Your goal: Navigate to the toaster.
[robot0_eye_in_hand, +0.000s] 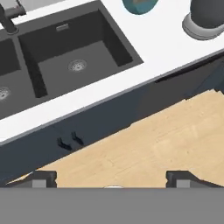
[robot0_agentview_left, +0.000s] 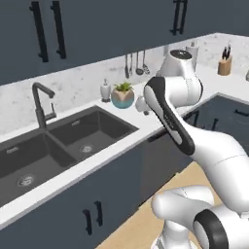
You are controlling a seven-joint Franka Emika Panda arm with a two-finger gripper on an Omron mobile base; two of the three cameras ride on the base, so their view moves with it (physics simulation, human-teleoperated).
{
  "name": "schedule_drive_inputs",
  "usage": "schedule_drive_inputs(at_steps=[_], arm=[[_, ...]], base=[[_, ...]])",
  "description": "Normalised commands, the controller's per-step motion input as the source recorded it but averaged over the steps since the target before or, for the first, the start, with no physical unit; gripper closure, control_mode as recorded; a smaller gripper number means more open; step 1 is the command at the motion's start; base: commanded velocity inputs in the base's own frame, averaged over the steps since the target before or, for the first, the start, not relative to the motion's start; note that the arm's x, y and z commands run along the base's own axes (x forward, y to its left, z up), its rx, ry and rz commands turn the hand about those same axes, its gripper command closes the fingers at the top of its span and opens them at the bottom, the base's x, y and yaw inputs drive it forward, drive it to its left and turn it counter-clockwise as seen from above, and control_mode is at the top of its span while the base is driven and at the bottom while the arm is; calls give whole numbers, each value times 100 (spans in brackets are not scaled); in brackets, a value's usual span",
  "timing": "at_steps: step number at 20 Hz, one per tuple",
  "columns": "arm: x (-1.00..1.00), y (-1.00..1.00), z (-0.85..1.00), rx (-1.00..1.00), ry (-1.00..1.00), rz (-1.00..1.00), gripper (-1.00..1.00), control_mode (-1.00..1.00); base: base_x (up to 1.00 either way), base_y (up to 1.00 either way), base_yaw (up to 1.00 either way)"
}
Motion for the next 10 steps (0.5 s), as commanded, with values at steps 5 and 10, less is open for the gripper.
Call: schedule_drive_inputs(at_steps=[5,10], arm=[[0,0,0,0,0,0,-100,100],[0,0,0,0,0,0,-100,100]], base=[[0,11,-98],[0,12,-97]])
